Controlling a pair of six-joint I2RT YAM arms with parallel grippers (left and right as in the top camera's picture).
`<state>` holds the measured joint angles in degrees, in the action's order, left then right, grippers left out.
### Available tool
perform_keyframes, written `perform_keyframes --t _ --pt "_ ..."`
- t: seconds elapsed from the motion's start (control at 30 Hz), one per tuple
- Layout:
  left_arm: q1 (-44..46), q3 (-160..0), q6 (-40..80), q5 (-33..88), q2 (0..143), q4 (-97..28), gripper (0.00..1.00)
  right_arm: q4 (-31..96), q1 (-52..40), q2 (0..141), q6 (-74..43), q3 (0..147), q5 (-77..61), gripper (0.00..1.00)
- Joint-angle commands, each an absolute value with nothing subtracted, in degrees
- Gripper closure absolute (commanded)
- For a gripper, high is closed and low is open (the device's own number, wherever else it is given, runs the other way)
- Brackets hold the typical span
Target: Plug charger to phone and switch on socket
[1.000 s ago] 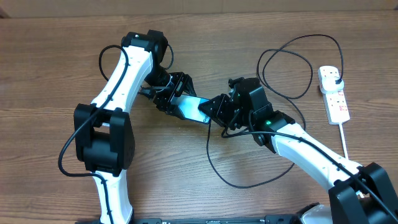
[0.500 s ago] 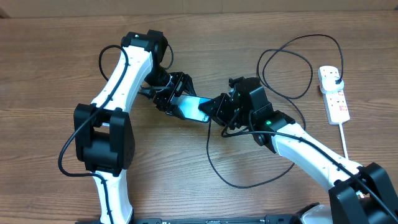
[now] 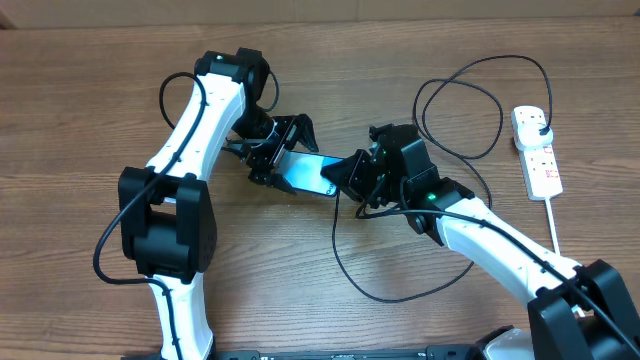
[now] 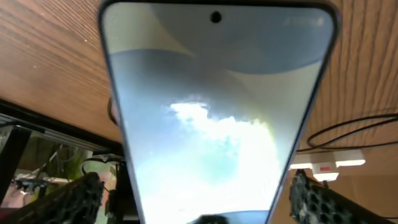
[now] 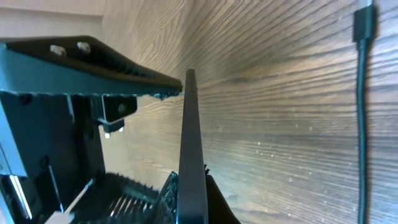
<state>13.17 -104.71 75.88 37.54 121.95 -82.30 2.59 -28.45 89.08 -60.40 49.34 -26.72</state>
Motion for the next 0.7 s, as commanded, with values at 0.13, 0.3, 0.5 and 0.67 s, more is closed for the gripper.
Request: perform_keyframes --t 0.13,0.3,0.5,0.67 --pt "13.5 -106.2 59.5 37.8 121.4 -80.9 0.31 1.8 -24.5 89.0 -59.7 50.3 -29.3 0.96" --pt "13.4 -106.2 38.3 48.2 121.4 -71.9 0.30 3.9 -21.7 87.1 -58.2 50.3 -30.2 0.96" --pt "13.4 -106.4 24.0 61.9 121.4 -62.7 0.31 6.6 -17.0 81.0 -56.8 50.3 -30.0 0.96" --pt "12.6 -109.5 19.0 62.2 119.9 -62.9 0.28 12.6 -12.1 73.7 -54.5 50.3 -27.8 0.96"
